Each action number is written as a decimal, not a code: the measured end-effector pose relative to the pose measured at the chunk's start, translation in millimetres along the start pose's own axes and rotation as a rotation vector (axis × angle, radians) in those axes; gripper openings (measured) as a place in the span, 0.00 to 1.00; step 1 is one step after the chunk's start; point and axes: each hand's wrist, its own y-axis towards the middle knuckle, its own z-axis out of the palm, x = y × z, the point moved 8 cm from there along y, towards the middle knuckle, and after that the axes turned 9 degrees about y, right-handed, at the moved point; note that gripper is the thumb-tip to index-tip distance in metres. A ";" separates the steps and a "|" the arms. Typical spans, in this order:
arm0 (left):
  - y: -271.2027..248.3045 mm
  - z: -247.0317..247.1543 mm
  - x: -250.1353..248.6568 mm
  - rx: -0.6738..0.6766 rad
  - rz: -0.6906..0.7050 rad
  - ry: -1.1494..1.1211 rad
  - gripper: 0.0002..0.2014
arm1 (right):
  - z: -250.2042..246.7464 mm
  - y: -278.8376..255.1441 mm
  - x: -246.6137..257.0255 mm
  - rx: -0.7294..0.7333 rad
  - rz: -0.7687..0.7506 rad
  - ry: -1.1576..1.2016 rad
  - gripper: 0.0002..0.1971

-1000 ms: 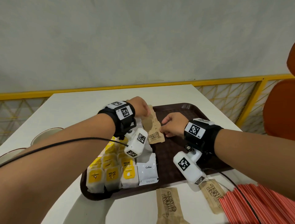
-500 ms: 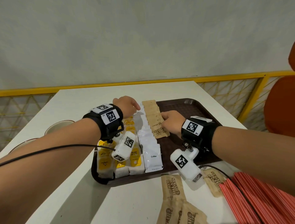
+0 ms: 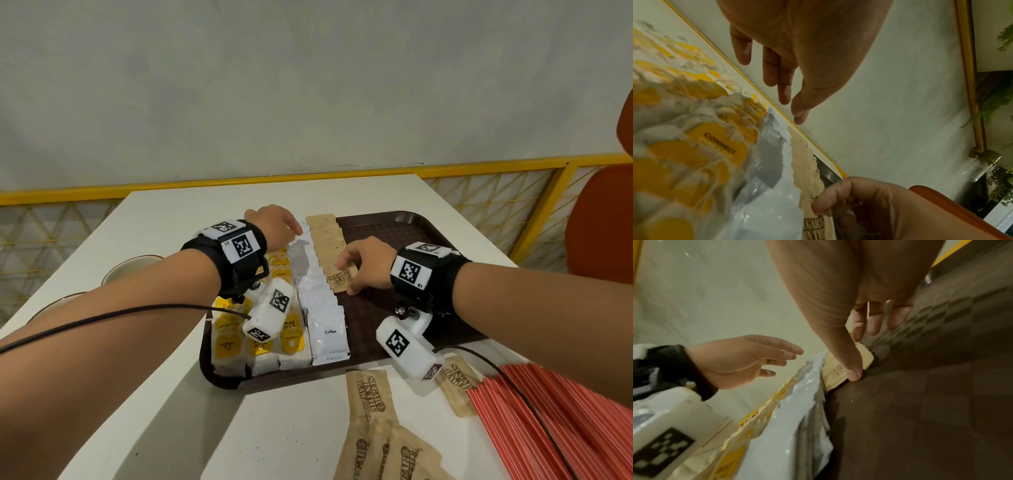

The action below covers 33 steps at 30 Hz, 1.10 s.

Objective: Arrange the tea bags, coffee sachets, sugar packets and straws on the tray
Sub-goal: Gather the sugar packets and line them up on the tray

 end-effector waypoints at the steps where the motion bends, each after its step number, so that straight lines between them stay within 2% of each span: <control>1: 0.3 0.0 0.0 -0.004 0.001 0.006 0.10 | -0.5 1.1 1.5 -0.001 -0.010 -0.008 0.21; 14: 2.9 3.3 6.1 0.016 -0.001 0.040 0.11 | 1.4 10.3 -1.0 -0.011 -0.045 0.022 0.20; 23: -8.8 -4.6 4.6 0.021 0.030 -0.068 0.12 | -12.3 -9.6 1.5 -0.009 -0.037 0.113 0.20; 25: -22.6 -13.3 -3.2 0.027 0.102 -0.147 0.11 | -20.6 -28.3 2.7 0.039 -0.026 0.130 0.18; 27: -46.7 -17.9 -22.6 0.087 0.239 -0.158 0.08 | -22.6 -51.7 -2.7 0.179 0.012 0.098 0.14; 30: -100.8 -7.5 -59.3 0.306 0.461 -0.054 0.06 | -20.6 -91.2 -20.4 0.364 0.052 -0.127 0.10; 33: -156.0 14.6 -92.7 0.491 0.635 0.036 0.10 | -21.9 -121.2 -36.4 0.349 0.032 -0.404 0.10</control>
